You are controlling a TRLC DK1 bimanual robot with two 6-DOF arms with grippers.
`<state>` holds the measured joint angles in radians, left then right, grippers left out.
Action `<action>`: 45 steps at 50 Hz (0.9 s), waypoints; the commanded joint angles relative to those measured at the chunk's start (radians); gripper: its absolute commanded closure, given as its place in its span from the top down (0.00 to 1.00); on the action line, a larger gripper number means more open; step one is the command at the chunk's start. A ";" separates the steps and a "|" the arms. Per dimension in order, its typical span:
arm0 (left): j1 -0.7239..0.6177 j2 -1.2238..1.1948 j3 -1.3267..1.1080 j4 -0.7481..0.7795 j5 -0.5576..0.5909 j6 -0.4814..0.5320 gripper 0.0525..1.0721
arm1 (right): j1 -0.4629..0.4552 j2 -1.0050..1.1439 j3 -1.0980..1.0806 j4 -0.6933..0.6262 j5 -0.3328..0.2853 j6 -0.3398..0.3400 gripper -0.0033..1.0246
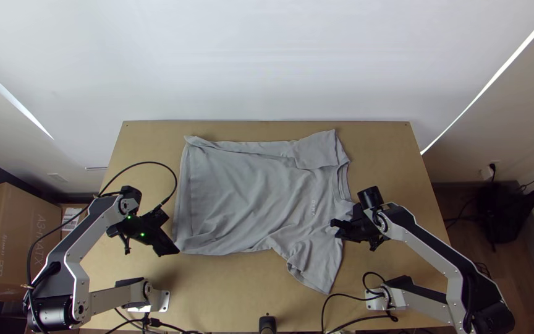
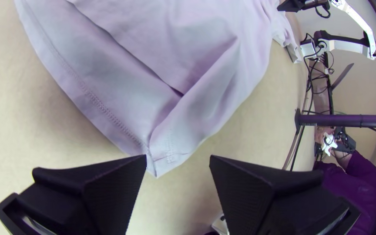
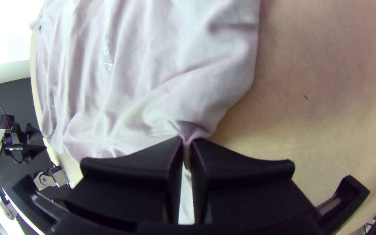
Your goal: Fold the t-shirt
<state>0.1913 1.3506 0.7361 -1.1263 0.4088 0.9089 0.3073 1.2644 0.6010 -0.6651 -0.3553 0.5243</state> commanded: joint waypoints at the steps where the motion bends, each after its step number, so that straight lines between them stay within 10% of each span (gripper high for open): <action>1: -0.009 0.025 -0.027 0.005 0.016 0.001 0.67 | -0.004 0.016 0.005 0.010 0.013 0.025 0.03; 18: -0.013 0.027 -0.080 0.030 0.028 -0.011 0.34 | -0.008 0.003 0.000 0.010 0.013 0.025 0.03; 24: -0.001 -0.002 -0.083 0.037 0.059 -0.013 0.02 | -0.011 -0.010 -0.001 0.010 0.013 0.026 0.03; 45: 0.120 -0.126 0.098 0.082 0.171 -0.245 0.03 | -0.200 -0.181 0.042 -0.067 0.021 -0.046 0.03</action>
<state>0.2996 1.2751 0.7689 -1.0698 0.5545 0.7647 0.1646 1.1324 0.6159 -0.7124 -0.3481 0.5102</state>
